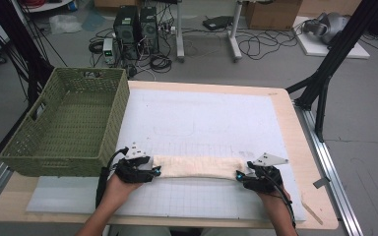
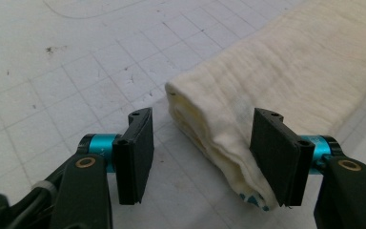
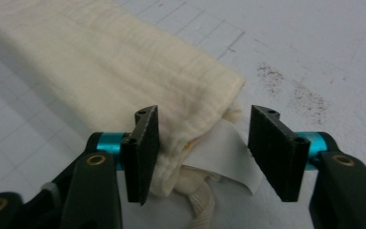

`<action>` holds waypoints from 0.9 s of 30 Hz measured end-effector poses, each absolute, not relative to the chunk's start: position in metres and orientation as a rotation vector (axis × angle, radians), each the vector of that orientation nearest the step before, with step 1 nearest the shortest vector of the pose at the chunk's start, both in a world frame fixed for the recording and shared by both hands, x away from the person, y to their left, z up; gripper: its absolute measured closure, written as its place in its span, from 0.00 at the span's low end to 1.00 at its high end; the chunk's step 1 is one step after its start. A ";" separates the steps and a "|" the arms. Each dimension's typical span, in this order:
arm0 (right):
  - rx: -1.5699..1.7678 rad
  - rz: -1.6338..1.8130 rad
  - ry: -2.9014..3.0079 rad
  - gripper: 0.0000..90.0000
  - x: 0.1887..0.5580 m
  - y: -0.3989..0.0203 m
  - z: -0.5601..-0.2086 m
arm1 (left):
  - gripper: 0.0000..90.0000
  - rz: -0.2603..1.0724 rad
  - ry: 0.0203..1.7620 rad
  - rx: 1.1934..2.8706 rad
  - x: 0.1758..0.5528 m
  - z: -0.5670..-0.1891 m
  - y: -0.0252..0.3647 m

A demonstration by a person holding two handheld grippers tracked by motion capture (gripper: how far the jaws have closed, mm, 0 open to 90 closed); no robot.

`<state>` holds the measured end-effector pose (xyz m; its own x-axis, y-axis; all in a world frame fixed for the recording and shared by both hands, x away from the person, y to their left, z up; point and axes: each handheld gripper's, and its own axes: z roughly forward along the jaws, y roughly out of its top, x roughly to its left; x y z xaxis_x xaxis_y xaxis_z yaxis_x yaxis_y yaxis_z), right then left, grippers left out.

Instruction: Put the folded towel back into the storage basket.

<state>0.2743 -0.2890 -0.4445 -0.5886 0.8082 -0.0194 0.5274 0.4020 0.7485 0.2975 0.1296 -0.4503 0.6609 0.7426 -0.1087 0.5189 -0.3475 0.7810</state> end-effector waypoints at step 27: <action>1.219 1.065 2.317 0.90 0.273 -0.283 -0.437 | 0.93 0.292 0.938 1.991 0.295 -0.439 0.129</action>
<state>0.2731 -0.2830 -0.4366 -0.5878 0.8065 0.0634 0.5732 0.3599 0.7362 0.2953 0.1288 -0.4389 0.6856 0.7129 -0.1473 0.5036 -0.3184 0.8031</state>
